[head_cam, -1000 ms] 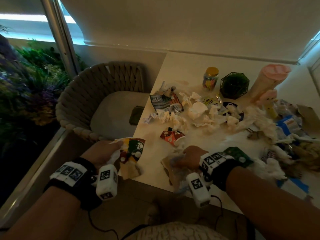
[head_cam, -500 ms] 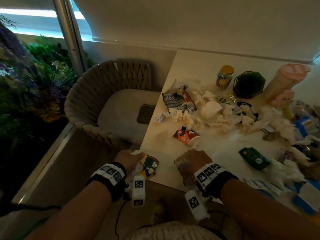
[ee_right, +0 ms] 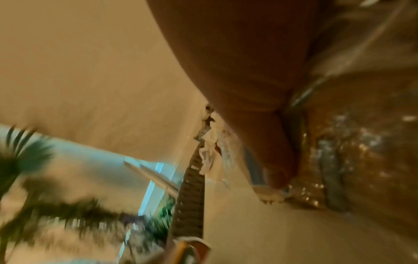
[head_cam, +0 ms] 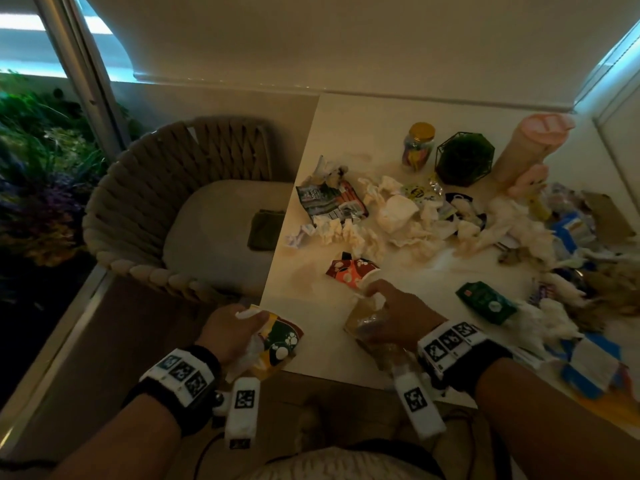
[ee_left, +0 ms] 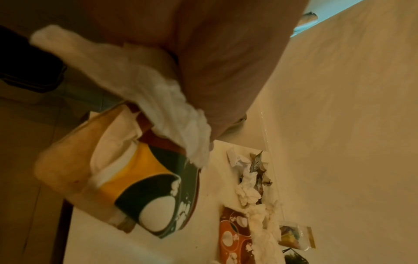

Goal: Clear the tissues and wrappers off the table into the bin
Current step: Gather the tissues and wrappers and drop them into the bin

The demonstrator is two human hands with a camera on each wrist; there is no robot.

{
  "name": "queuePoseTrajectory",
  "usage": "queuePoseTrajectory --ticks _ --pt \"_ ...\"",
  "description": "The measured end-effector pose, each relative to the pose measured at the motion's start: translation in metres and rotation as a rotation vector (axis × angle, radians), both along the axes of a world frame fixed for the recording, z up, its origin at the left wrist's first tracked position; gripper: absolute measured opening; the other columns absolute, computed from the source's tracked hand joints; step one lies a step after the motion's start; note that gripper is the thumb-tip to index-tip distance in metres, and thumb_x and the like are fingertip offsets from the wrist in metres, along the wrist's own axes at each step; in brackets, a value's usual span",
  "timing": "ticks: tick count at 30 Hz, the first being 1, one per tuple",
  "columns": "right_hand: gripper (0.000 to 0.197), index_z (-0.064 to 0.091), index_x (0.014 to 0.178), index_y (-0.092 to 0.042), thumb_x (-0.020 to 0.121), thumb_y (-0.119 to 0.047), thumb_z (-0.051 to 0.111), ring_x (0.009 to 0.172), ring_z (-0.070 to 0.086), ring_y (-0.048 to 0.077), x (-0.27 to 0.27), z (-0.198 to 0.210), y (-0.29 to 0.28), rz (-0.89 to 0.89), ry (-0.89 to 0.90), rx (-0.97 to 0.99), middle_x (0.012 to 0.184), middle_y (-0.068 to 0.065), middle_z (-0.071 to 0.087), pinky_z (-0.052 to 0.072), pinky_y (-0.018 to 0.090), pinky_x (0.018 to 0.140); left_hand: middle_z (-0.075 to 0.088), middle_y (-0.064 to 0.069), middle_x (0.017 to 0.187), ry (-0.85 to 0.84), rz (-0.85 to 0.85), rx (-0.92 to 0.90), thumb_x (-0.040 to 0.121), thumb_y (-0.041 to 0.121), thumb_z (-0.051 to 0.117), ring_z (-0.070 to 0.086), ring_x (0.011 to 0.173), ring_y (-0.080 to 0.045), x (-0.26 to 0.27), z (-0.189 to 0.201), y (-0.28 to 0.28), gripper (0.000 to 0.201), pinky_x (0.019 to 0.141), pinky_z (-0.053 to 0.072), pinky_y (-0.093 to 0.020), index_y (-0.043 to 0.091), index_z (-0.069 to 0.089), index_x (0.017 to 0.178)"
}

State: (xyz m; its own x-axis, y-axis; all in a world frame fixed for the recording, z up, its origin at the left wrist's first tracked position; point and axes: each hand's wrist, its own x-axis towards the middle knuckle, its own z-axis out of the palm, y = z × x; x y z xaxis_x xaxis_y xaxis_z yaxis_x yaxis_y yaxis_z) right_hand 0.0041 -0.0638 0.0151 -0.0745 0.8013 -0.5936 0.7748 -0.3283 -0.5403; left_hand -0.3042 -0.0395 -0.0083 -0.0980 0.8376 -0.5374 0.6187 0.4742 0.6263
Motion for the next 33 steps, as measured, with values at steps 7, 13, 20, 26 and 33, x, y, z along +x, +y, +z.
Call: queuePoseTrajectory --ticks 7,13,20,26,33 --pt "0.081 0.023 0.146 -0.042 0.081 -0.042 0.07 0.123 0.046 0.027 -0.004 -0.006 0.026 0.402 -0.318 -0.049 0.131 0.005 0.036 0.043 0.03 0.1 0.07 -0.013 0.079 -0.241 0.059 -0.047 0.089 0.027 0.068 0.069 0.078 -0.029 -0.003 0.019 0.005 0.024 0.068 0.058 -0.039 0.005 0.063 0.08" --pt "0.056 0.05 0.128 -0.027 0.079 -0.051 0.064 0.102 0.058 0.021 -0.005 -0.01 0.028 0.425 -0.373 0.055 0.122 0.001 0.049 0.046 0.027 0.078 0.061 0.007 0.052 -0.313 -0.027 -0.022 0.092 0.022 0.063 0.062 0.051 -0.005 0.025 0.03 0.013 0.027 0.047 0.046 -0.017 0.013 0.056 0.068" --pt "0.03 0.066 0.113 -0.017 0.084 -0.024 0.063 0.101 0.061 0.018 0.022 0.001 0.014 0.409 -0.228 -0.046 0.113 0.0 0.064 0.052 0.029 0.087 0.062 -0.002 0.084 -0.217 -0.167 0.012 0.082 0.035 0.074 0.061 0.079 -0.017 0.086 0.032 0.038 0.025 0.064 0.049 -0.029 0.02 0.055 0.083" --pt "0.032 0.06 0.11 -0.025 0.08 -0.033 0.068 0.1 0.06 0.016 0.065 0.017 0.01 0.273 -0.089 0.041 0.107 -0.006 0.062 0.047 0.027 0.078 0.052 0.003 0.119 -0.147 -0.199 0.027 0.079 0.036 0.077 0.054 0.108 -0.019 0.138 0.039 0.07 0.049 0.093 0.051 -0.043 0.025 0.051 0.119" --pt "0.031 0.067 0.111 -0.03 0.08 -0.028 0.073 0.106 0.06 0.013 0.092 0.021 0.013 0.221 0.005 0.128 0.113 -0.005 0.066 0.047 0.024 0.089 0.059 -0.007 0.122 -0.056 -0.097 0.027 0.081 0.036 0.073 0.057 0.106 -0.024 0.166 0.023 0.078 0.041 0.094 0.052 -0.045 0.014 0.059 0.113"
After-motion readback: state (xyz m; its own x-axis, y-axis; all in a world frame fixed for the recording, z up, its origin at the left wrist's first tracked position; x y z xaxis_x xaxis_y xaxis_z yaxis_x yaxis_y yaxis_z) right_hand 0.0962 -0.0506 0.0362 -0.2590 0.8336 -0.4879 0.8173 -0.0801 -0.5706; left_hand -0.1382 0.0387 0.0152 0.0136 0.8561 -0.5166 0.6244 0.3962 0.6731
